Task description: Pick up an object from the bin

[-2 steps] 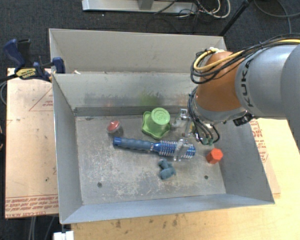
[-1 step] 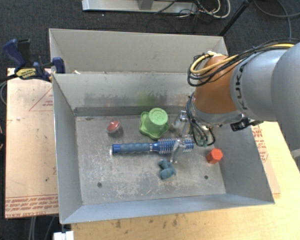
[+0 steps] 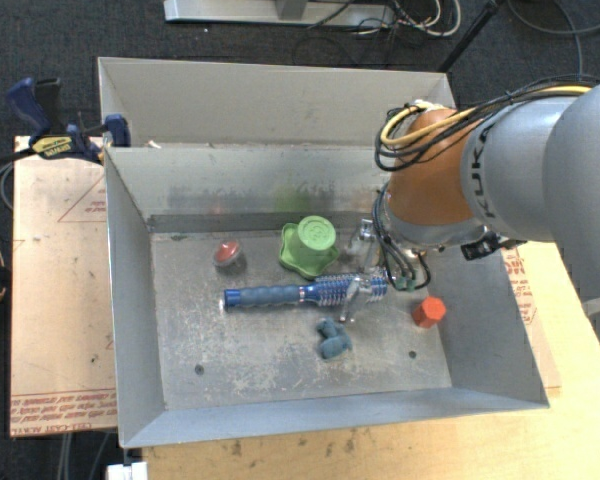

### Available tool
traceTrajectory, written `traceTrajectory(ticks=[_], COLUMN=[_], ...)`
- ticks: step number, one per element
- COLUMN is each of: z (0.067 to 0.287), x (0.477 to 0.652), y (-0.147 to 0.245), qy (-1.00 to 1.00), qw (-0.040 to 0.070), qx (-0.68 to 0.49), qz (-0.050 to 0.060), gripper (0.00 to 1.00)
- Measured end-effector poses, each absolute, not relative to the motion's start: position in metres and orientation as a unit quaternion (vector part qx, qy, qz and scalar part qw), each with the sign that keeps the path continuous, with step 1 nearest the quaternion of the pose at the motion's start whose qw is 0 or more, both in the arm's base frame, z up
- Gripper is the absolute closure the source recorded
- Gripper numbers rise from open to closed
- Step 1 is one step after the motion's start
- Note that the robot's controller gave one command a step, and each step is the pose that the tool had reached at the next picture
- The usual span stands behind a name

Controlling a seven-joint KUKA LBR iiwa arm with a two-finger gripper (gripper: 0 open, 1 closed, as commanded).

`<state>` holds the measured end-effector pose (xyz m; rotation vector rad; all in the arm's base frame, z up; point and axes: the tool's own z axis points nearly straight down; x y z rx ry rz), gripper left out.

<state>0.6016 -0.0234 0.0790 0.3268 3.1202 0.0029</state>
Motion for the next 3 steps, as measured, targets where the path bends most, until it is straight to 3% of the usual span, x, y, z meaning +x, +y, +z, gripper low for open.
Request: traceTrajectory(ticks=[1,2,3], z=[0.081,0.139,0.145], x=[0.603,0.604,0.605], y=[-0.024,-0.023,-0.023], qy=[0.995,0.995,0.995], qw=[0.004,0.004,0.001], qx=[0.104,0.103,0.102], qz=[0.001,0.001,0.0], gripper=[1.0,1.0,1.0])
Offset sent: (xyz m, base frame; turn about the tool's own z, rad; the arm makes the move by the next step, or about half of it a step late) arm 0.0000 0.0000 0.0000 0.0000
